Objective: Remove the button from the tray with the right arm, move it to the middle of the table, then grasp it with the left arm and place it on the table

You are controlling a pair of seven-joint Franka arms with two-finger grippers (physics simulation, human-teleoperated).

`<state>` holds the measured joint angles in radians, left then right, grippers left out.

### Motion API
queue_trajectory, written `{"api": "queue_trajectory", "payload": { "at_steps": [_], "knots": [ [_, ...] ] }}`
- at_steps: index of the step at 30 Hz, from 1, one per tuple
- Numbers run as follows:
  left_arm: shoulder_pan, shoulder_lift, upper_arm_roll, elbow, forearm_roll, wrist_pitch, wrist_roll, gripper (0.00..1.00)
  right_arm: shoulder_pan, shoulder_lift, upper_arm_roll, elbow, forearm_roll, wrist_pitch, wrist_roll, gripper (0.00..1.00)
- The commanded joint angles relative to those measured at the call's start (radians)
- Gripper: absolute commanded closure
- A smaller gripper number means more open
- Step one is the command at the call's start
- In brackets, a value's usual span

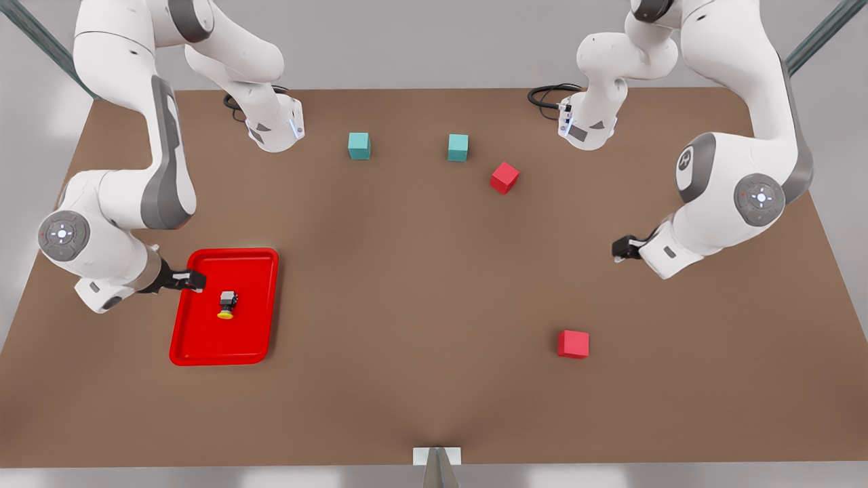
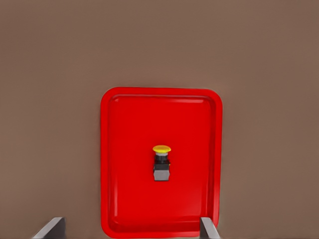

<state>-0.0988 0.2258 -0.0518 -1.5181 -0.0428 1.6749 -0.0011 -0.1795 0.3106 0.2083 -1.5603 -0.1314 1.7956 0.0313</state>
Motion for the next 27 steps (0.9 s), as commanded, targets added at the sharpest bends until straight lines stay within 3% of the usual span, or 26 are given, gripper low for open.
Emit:
{"api": "queue_trajectory", "payload": {
  "at_steps": [1,6,10,13,21,27],
  "knots": [
    [-0.001,-0.002,0.0,0.001,-0.009,0.095,-0.002,0.0,-0.018,-0.005,-0.001,-0.079,-0.002,0.203,0.025,0.0],
    [-0.001,-0.011,-0.002,0.007,0.023,0.08,0.01,0.0,-0.021,0.022,-0.003,-0.188,-0.005,0.366,0.025,0.0],
    [-0.001,-0.026,-0.01,0.006,0.083,0.057,0.0,0.0,-0.028,0.039,-0.006,-0.462,-0.007,0.746,0.035,0.0],
    [-0.002,0.02,-0.003,0.009,0.072,0.135,-0.002,0.0,-0.034,0.102,-0.01,-0.46,-0.011,0.76,0.038,0.0],
    [-0.009,0.015,-0.011,0.009,0.078,0.118,-0.007,0.0,-0.069,0.174,-0.03,-0.503,-0.014,0.811,0.025,0.0],
    [-0.007,0.018,-0.011,0.009,0.081,0.118,0.004,0.0,-0.083,0.222,-0.03,-0.527,-0.019,0.832,0.009,0.06]
  ]
}}
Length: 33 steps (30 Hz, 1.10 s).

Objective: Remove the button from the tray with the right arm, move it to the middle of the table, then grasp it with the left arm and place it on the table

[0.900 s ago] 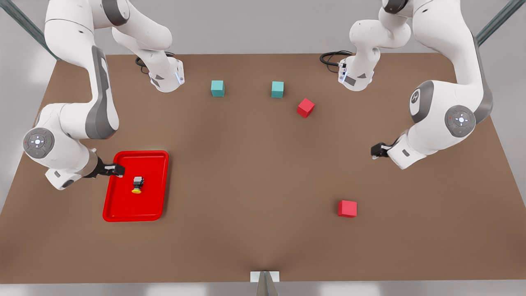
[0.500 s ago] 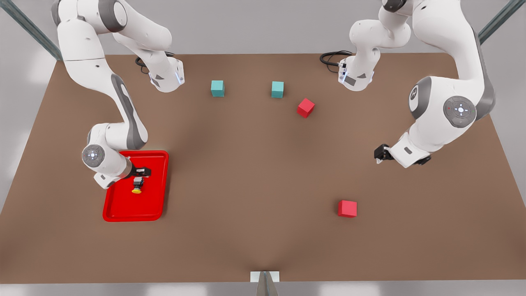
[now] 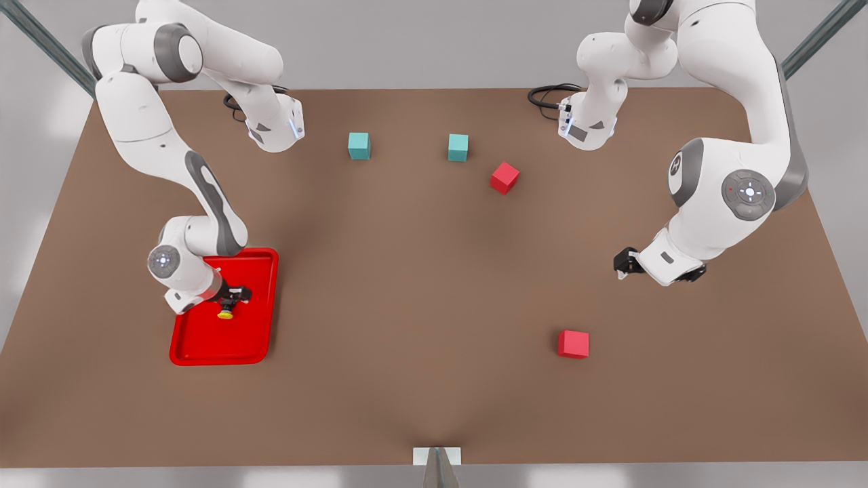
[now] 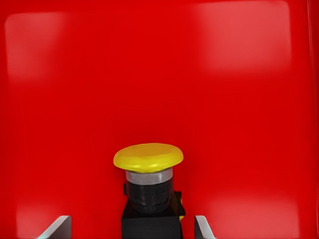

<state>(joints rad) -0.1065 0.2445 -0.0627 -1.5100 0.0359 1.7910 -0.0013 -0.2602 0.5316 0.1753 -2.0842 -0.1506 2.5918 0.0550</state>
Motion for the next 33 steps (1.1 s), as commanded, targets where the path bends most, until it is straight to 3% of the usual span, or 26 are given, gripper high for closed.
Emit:
{"api": "queue_trajectory", "payload": {
  "at_steps": [1,2,3,7,16,19,22,24,26,29,31,33],
  "knots": [
    [-0.001,-0.001,0.0,0.001,0.002,0.002,0.004,0.0,-0.001,0.002,-0.01,-0.005,-0.003,0.036,-0.035,0.13],
    [0.001,-0.001,0.001,0.001,0.002,0.002,0.006,0.0,-0.002,0.004,-0.01,-0.007,-0.003,0.036,-0.056,0.26],
    [-0.001,-0.001,0.001,0.001,0.002,0.002,0.006,0.0,-0.002,0.002,-0.011,-0.013,-0.003,0.034,-0.063,0.31],
    [0.001,-0.001,0.001,-0.001,0.002,0.002,0.006,0.0,-0.011,0.002,-0.01,-0.022,-0.003,0.034,-0.069,0.42],
    [0.001,0.001,0.009,0.001,0.002,0.005,0.007,0.0,0.002,-0.038,0.003,0.024,-0.003,-0.002,-0.089,0.46],
    [0.001,0.001,0.009,0.001,0.004,0.004,0.007,0.0,0.041,-0.058,0.138,0.257,-0.001,-0.289,-0.02,0.51],
    [0.001,0.001,0.011,0.001,0.004,0.004,0.007,0.0,0.298,-0.056,0.138,0.386,-0.003,-0.383,0.091,0.51],
    [0.001,0.001,0.009,0.001,0.002,0.002,0.007,0.0,0.466,-0.028,0.136,0.457,-0.004,-0.36,0.109,0.58],
    [0.001,0.001,0.011,0.001,0.002,0.005,0.007,0.0,0.631,0.108,0.133,0.63,-0.069,-0.361,0.105,0.61],
    [0.001,0.002,0.011,0.001,0.002,0.007,0.009,0.0,0.766,0.392,0.135,0.993,-0.087,-0.372,-0.274,0.61],
    [0.001,0.004,0.012,-0.001,0.002,0.007,0.007,0.0,0.789,0.455,0.144,1.021,-0.078,-0.291,-0.506,0.61],
    [0.001,0.006,0.012,0.001,0.002,0.01,0.007,0.0,0.788,0.458,0.213,1.017,-0.066,-0.256,-0.759,0.61]
  ]
}}
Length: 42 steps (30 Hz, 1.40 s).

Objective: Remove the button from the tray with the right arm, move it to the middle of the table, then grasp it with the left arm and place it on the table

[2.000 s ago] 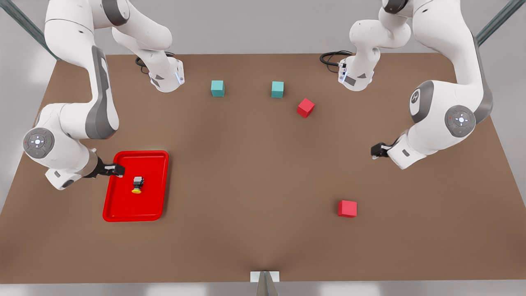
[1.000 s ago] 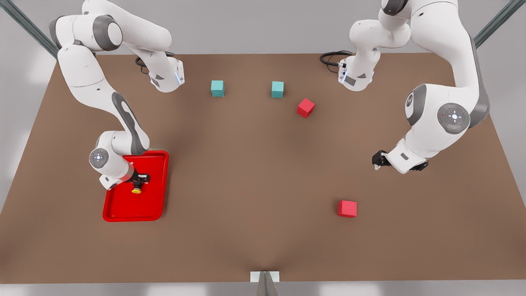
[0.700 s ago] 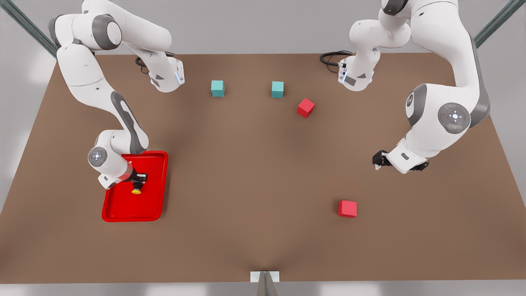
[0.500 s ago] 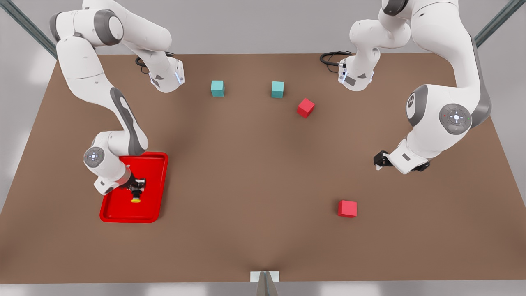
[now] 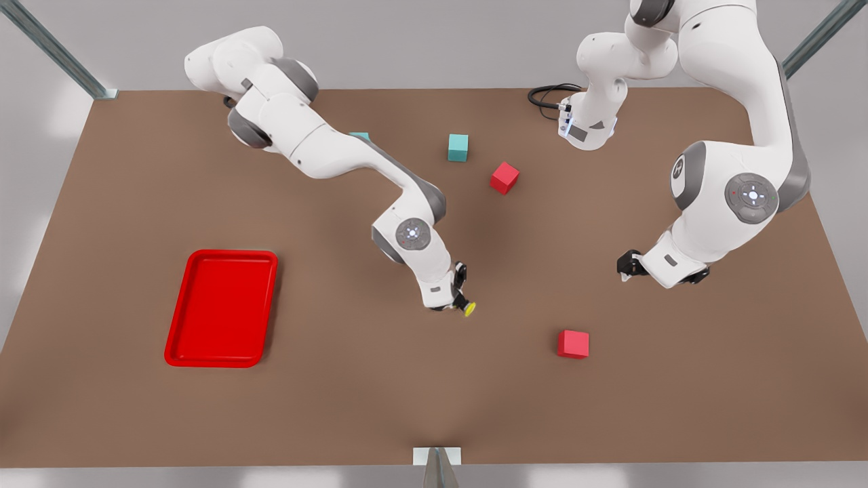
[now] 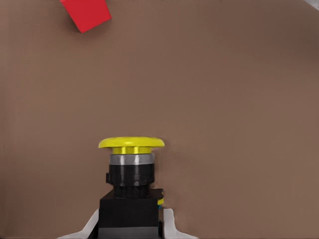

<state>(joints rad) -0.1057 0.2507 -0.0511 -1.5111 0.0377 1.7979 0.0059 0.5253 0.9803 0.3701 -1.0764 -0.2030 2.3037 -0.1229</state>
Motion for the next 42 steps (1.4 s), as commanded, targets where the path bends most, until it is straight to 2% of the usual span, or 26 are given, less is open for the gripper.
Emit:
{"api": "queue_trajectory", "payload": {
  "at_steps": [1,2,4,6,7,8,9,11,13,15,16,17,18,19,20,21,22,23,25,26,30,31,35,37,39,42],
  "knots": [
    [0.0,-0.001,0.0,0.0,0.001,0.003,0.0,0.0,0.004,0.005,0.035,-0.005,-0.007,0.031,-0.693,0.61],
    [0.0,-0.001,-0.001,0.0,0.001,0.003,0.002,0.0,0.005,-0.002,0.046,-0.048,-0.009,0.043,-0.75,0.61],
    [0.0,0.001,0.0,0.0,0.001,0.003,0.002,0.0,0.005,0.0,0.047,-0.194,-0.015,0.298,-0.851,0.61],
    [0.0,-0.001,0.0,0.0,0.001,0.003,0.002,0.0,0.004,0.012,0.046,-0.195,-0.01,0.293,-0.958,0.54],
    [0.0,-0.001,0.0,0.0,0.001,0.003,0.002,0.0,0.002,0.014,0.044,-0.191,-0.009,0.258,-1.044,0.54],
    [0.0,-0.001,0.0,0.0,0.001,0.001,0.002,0.0,0.004,0.031,0.038,-0.185,-0.012,0.232,-1.069,0.45],
    [0.0,-0.001,0.0,0.0,0.002,0.001,0.0,0.0,0.004,0.043,0.038,-0.174,-0.01,0.235,-1.075,0.0],
    [0.0,-0.001,0.0,-0.001,0.001,0.003,0.0,0.0,0.004,0.037,0.038,-0.163,-0.013,0.224,-1.072,0.0],
    [0.0,-0.001,0.0,-0.001,0.001,0.003,0.0,0.0,-0.002,0.029,0.041,-0.111,-0.004,0.122,-1.063,0.0],
    [0.0,0.004,-0.001,-0.001,-0.013,0.009,-0.018,0.0,-0.071,-0.147,0.036,-0.114,-0.006,-0.059,-0.867,0.0],
    [0.0,0.004,-0.001,0.003,-0.08,0.009,-0.121,0.0,-0.097,-0.297,-0.014,-0.112,-0.03,-0.246,-0.761,0.0],
    [-0.005,0.007,-0.013,0.012,-0.122,0.0,-0.355,0.0,-0.099,-0.417,-0.097,-0.12,-0.035,-0.337,-0.647,0.01],
    [-0.023,0.015,-0.055,0.052,-0.142,-0.023,-0.75,0.0,-0.116,-0.445,-0.166,-0.103,-0.029,-0.435,-0.58,0.07],
    [-0.029,0.038,-0.153,0.074,-0.137,-0.041,-1.156,0.0,-0.223,-0.459,-0.181,0.019,-0.009,-0.543,-0.575,0.0],
    [-0.078,0.051,-0.193,0.077,-0.099,-0.032,-1.369,0.0,-0.289,-0.457,-0.206,0.079,-0.007,-0.596,-0.57,0.0],
    [-0.15,0.076,-0.196,0.103,-0.07,-0.026,-1.664,0.0,-0.422,-0.476,-0.206,0.058,0.046,-0.719,-0.365,0.0],
    [-0.2,0.084,-0.197,0.106,-0.041,-0.034,-1.706,0.0,-0.554,-0.601,-0.207,-0.187,0.171,-0.66,-0.1,0.04],
    [-0.2,0.09,-0.197,0.106,-0.039,-0.029,-1.721,0.0,-0.596,-0.71,-0.209,-0.382,0.174,-0.551,0.021,0.02],
    [-0.275,0.149,-0.196,0.107,0.032,-0.035,-1.872,0.0,-0.613,-0.788,-0.253,-0.46,0.157,-0.556,0.119,0.0],
    [-0.299,0.173,-0.197,0.118,0.059,-0.029,-1.911,0.0,-0.62,-0.834,-0.272,-0.488,0.126,-0.676,0.204,0.0],
    [-0.305,0.191,-0.196,0.118,0.085,-0.029,-1.908,0.0,-0.62,-0.835,-0.27,-0.485,0.157,-0.69,0.207,0.0],
    [-0.305,0.19,-0.194,0.118,0.08,-0.026,-1.908,0.0,-0.639,-0.819,-0.276,-0.484,0.211,-0.638,0.215,0.0],
    [-0.305,0.191,-0.191,0.118,0.074,-0.022,-1.911,0.0,-0.623,-0.75,-0.261,-0.412,0.211,-0.65,0.206,0.0],
    [-0.356,0.208,-0.194,0.118,0.079,0.02,-1.913,0.0,-0.623,-0.759,-0.252,-0.399,0.206,-0.639,0.215,0.0],
    [-0.433,0.268,-0.187,0.123,0.106,0.103,-2.041,0.0,-0.625,-0.758,-0.252,-0.398,0.208,-0.641,0.213,0.0],
    [-0.436,0.398,-0.184,0.163,0.149,0.218,-2.114,0.0,-0.625,-0.758,-0.252,-0.398,0.211,-0.642,0.213,0.0]
  ]
}}
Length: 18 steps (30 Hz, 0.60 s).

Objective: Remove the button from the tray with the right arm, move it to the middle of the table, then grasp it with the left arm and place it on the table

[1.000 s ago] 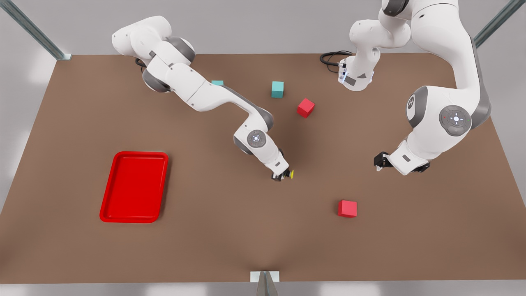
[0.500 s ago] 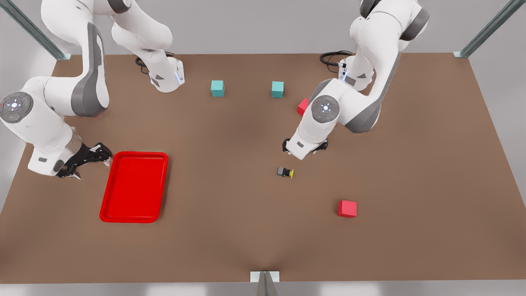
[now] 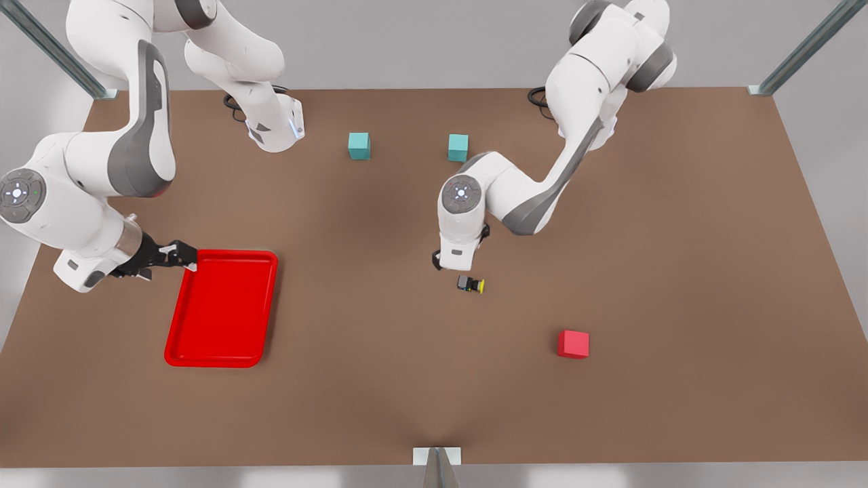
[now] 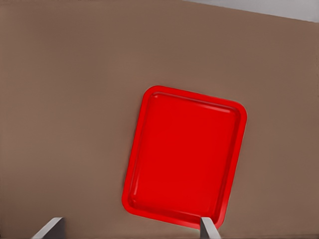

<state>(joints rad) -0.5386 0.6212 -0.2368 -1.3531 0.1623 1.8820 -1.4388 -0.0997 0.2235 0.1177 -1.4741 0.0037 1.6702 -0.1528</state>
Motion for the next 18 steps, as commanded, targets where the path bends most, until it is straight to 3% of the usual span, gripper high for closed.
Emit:
{"api": "queue_trajectory", "payload": {
  "at_steps": [1,5,18],
  "knots": [
    [0.003,0.051,0.002,0.003,0.02,0.152,-0.667,0.0,0.0,-0.001,0.0,0.0,0.004,-0.006,0.243,0.0],
    [0.069,0.124,0.037,0.0,0.022,0.143,-0.718,0.0,0.001,-0.001,0.0,0.003,0.004,-0.004,0.243,0.0],
    [0.02,0.206,0.051,-0.038,0.02,0.212,-0.893,0.0,0.001,-0.003,0.007,0.0,0.004,-0.014,0.245,0.0]
  ]
}}
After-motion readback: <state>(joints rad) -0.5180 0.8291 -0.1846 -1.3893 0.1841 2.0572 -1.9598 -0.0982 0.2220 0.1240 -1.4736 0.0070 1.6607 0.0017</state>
